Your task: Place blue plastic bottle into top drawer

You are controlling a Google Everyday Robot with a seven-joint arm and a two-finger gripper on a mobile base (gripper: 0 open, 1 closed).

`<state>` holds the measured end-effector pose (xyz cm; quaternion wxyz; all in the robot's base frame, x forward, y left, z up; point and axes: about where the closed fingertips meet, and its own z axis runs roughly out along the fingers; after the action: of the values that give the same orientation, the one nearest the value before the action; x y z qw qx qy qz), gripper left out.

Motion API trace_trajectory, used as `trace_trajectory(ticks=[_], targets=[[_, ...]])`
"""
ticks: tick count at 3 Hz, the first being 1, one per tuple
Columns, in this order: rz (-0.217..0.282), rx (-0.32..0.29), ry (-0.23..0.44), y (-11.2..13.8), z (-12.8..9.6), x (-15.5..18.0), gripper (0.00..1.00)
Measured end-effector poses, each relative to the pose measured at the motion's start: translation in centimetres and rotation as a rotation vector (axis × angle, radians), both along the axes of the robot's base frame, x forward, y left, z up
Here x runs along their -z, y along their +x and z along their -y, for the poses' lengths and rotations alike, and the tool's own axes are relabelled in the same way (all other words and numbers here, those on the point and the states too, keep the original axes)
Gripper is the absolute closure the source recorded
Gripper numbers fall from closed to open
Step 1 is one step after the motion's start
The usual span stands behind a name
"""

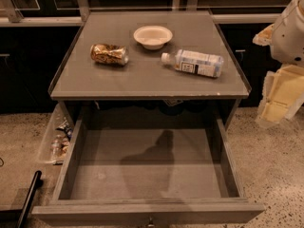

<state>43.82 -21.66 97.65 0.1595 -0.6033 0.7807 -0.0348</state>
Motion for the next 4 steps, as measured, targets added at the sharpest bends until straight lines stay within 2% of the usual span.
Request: trace_trajectory(ticks=[1,2,3,4], targets=[[0.0,0.0,0.0,0.0,0.0,0.0,0.0],[0.023,-0.028,-0.003,1.6,-0.7,0.0,0.0],[0.04,-0.083,-0.008,3.9,-1.8,0.3,0.0],[0.081,-0.151,0.0,6.0,-2.6,0.9,0.0]])
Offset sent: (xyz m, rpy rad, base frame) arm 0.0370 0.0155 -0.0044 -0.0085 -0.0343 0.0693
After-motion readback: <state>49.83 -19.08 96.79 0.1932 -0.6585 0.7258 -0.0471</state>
